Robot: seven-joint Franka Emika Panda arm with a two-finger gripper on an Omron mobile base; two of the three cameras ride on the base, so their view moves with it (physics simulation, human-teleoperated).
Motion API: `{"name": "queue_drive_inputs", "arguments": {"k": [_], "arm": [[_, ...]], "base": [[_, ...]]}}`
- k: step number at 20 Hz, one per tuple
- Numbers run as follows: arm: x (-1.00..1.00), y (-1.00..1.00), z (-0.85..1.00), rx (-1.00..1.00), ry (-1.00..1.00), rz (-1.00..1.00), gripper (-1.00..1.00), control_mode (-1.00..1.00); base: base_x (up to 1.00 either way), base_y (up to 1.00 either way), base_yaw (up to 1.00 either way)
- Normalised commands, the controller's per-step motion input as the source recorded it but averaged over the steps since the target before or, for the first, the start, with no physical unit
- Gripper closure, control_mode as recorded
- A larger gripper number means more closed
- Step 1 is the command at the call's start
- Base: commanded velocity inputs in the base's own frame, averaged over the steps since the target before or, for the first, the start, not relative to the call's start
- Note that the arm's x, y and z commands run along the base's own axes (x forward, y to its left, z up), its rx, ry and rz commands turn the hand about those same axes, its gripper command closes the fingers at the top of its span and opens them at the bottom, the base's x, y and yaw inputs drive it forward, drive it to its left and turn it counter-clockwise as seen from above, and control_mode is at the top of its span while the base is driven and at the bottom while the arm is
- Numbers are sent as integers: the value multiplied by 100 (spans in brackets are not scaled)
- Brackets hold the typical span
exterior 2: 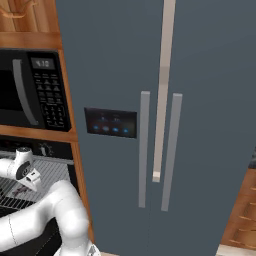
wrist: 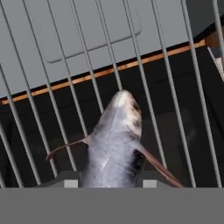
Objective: Take the fish from the oven and place it on the plate on the counter.
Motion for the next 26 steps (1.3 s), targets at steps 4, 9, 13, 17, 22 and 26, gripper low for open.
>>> {"name": "queue_drive_inputs", "arguments": {"k": [4,9,13,17,22,26], "arm": [[-100,-2,46,0,-18,4,100,-100],[-72,-7,95,-2,-15,20,100,-100],[-80,-28,100,-2,-8,23,100,-100],[-46,-53,100,0,-8,13,100,-100],[-11,-80,100,0,-13,3,100,-100],[0,-89,97,0,-10,0,100,-100]], "base": [[0,0,0],[0,0,0],[0,0,0],[0,0,0],[0,0,0],[0,0,0]]}}
